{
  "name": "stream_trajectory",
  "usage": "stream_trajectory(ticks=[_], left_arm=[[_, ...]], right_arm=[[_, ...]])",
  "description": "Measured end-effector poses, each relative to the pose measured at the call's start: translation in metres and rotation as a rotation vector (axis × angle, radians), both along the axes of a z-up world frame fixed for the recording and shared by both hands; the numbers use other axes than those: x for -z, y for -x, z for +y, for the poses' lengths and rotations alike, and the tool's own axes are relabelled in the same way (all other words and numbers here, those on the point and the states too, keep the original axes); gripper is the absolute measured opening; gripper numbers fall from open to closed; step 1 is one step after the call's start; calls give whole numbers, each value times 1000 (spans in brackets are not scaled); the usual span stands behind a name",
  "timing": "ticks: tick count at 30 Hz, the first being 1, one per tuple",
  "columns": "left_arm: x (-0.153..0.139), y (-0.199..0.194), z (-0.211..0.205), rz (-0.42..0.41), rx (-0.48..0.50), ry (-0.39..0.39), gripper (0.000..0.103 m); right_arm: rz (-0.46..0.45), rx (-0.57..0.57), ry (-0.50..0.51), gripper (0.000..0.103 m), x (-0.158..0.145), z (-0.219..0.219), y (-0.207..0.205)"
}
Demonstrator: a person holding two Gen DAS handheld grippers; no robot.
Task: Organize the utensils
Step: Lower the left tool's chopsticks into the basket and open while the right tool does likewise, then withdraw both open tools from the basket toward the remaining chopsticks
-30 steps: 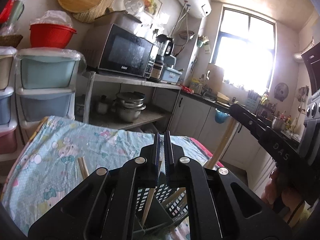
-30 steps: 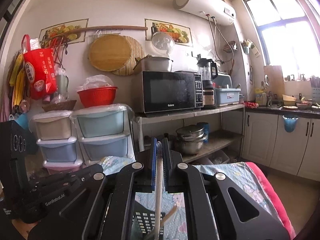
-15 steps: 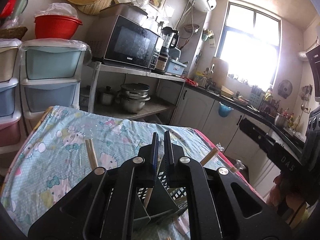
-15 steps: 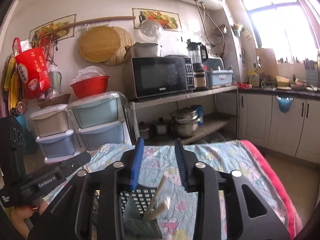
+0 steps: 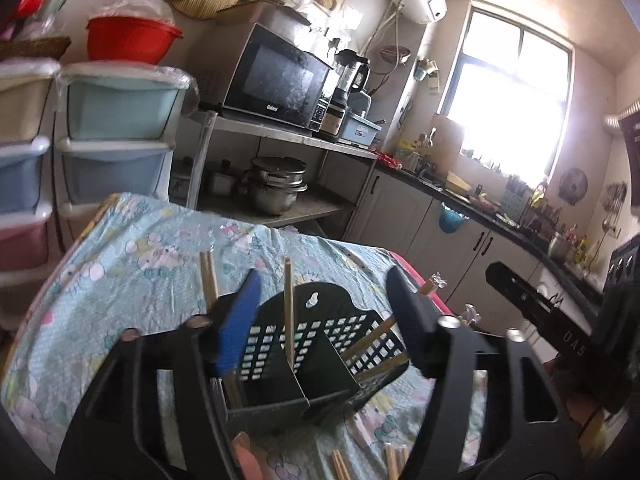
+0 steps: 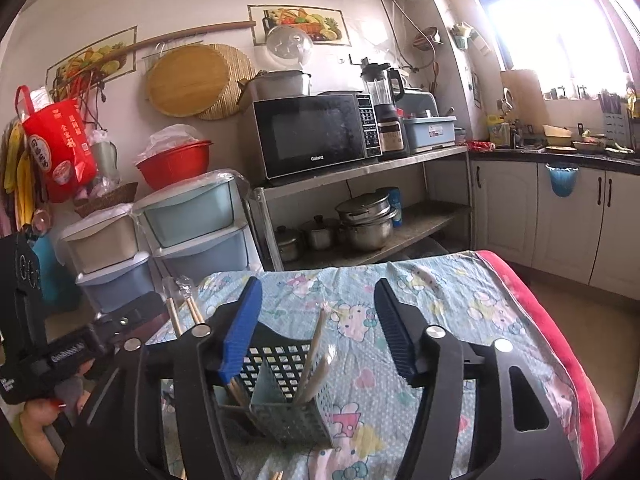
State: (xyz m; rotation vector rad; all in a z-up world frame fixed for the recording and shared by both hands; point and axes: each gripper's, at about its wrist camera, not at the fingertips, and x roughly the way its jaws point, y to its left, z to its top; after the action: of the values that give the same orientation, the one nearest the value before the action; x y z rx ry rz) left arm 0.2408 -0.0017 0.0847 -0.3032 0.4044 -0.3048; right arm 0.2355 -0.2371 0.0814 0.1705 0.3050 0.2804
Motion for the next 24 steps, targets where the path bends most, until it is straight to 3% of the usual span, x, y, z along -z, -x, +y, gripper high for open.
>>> stream_trajectory(ticks=[8,24], left_arm=[[2,13,7,44,9,27,92],[0,52,6,35,26,5,93]], right_arm=[[12,10,-27,70,-1,-11,17],[-14,-13,9,81,-8,-5,63]])
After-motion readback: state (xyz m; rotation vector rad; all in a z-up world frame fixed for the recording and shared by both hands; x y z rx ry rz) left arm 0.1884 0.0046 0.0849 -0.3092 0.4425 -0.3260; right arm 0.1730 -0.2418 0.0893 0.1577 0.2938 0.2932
